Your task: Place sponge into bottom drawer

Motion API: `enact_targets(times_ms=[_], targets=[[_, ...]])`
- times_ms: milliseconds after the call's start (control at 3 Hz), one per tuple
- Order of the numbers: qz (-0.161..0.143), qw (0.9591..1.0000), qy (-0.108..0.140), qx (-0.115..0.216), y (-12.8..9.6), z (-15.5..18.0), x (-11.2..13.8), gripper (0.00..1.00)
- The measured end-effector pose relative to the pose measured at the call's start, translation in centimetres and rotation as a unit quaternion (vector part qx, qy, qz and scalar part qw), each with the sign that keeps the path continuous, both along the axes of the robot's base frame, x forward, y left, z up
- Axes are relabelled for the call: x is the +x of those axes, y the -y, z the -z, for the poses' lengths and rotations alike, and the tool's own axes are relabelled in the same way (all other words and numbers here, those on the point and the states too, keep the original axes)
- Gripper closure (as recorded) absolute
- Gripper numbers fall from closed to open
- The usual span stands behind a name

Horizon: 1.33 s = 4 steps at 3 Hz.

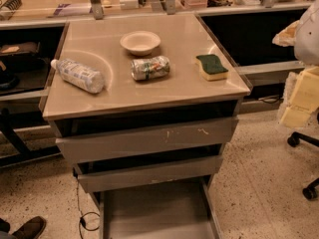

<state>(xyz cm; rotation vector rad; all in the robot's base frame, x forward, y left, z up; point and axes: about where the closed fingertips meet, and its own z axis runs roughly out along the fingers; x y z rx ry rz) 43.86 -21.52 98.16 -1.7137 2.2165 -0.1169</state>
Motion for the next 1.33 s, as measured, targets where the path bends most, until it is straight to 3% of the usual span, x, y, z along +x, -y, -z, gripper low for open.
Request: enact_targets(times_ms=[333, 667, 1000, 1333], targets=[[0.0, 1.0, 0.0, 0.0, 0.0, 0.0, 0.0, 0.0], [0.031, 0.9995, 0.007, 0.007, 0.1, 0.0, 0.9, 0.0], [0.095, 0.9951, -0.011, 0.023, 0.9, 0.8, 3.8, 0.0], [0.153, 0.9865, -0.044, 0.039, 1.7, 2.3, 7.2, 0.0]])
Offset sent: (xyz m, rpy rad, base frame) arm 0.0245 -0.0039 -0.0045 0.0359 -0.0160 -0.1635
